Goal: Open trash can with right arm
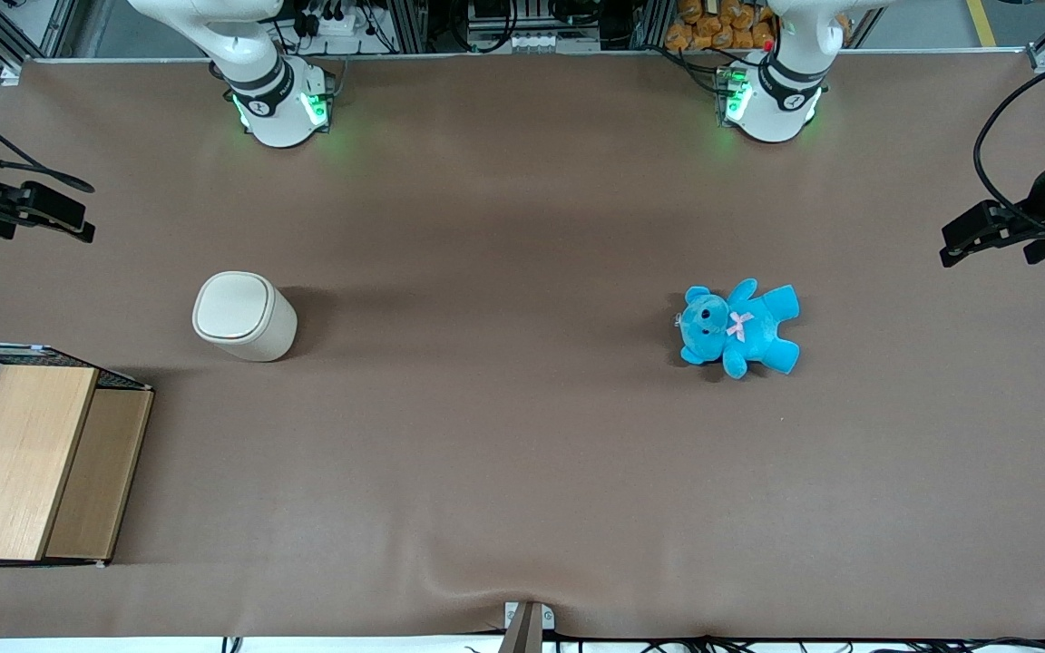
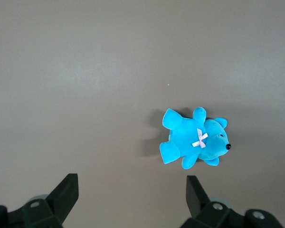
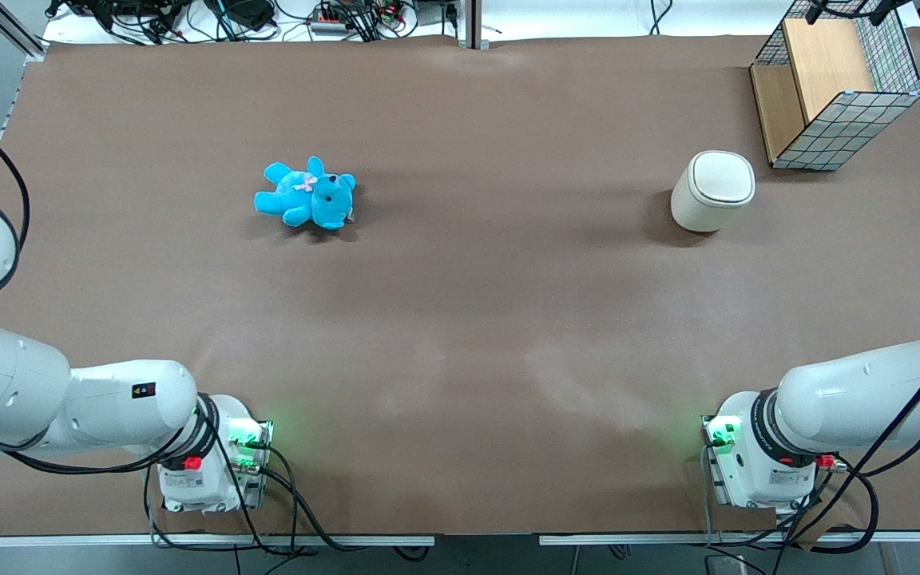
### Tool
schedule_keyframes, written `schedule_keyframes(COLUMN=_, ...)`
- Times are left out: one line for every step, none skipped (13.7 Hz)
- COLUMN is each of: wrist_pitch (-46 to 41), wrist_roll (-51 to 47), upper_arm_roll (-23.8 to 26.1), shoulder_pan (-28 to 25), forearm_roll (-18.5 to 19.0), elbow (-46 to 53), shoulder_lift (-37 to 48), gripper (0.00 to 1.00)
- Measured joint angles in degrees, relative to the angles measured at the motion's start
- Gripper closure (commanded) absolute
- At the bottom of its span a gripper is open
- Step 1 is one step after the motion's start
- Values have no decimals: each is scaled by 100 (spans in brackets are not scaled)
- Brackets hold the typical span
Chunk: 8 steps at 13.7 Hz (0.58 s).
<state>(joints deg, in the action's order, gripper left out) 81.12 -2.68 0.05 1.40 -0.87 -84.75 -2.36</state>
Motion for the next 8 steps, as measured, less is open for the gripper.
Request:
schedule_keyframes(wrist_pitch=0, wrist_roll=0, upper_arm_roll=-9, shoulder_pan=0, forearm_roll=0, elbow=0, shoulder_lift=0, gripper=0)
schedule_keyframes(wrist_pitch=0, wrist_roll=0, upper_arm_roll=-14, shoulder_pan=0, forearm_roll=0, elbow=0, shoulder_lift=0, gripper=0)
schedule_keyframes(wrist_pitch=0, wrist_roll=0, upper_arm_roll=-16, shoulder_pan=0, forearm_roll=0, elbow=0, shoulder_lift=0, gripper=0)
schedule_keyframes(wrist_pitch=-1, wrist_roll=0, upper_arm_roll=-21, shoulder_pan=-1, forearm_roll=0, elbow=0, shoulder_lift=0, gripper=0)
schedule_keyframes(wrist_pitch=-6, wrist_roll=0, upper_arm_roll=-27, shoulder_pan=-1, forearm_roll=0, elbow=0, shoulder_lift=0, gripper=0)
schedule_keyframes(wrist_pitch=-21, wrist_roll=0, upper_arm_roll=-33, shoulder_pan=0, forearm_roll=-2, elbow=-1, shoulder_lift=-2, gripper=0)
schedule_keyframes(wrist_pitch=-40, wrist_roll=0, upper_arm_roll=-34, shoulder_pan=-1, forearm_roll=-8, elbow=-6, shoulder_lift=-7, gripper=0)
schedule_keyframes(wrist_pitch=-51, wrist_roll=0, upper_arm_roll=-33, shoulder_pan=-6, forearm_roll=-15, elbow=-14, shoulder_lift=-10, gripper=0)
